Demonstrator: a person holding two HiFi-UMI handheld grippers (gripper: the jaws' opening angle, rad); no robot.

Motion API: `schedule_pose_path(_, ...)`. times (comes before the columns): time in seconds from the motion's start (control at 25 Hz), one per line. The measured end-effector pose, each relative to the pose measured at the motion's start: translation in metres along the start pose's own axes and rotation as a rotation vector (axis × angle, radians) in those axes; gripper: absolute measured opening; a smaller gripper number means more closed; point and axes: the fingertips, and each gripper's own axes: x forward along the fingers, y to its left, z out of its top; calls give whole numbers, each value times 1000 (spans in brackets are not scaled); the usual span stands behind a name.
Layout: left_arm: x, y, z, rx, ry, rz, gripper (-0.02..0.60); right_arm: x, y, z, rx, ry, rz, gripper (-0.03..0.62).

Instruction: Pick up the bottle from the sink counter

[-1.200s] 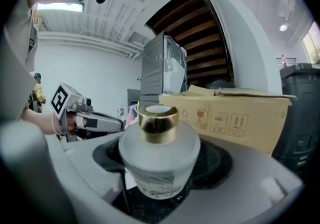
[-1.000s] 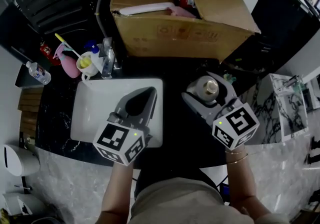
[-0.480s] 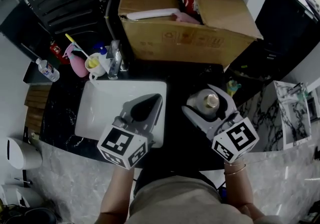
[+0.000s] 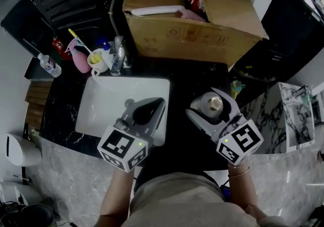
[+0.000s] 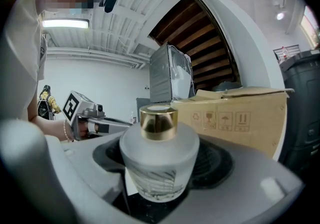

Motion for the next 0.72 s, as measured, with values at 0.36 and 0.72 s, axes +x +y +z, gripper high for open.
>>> schedule_pose_path(0.36,-8,4,-12,-25,24,22,5,3,-1,-13,-7,39,6,336)
schedule_pose_path(0.72,-4,5,-17,-54,26,7,5,2,4,-14,-11,35,19,336)
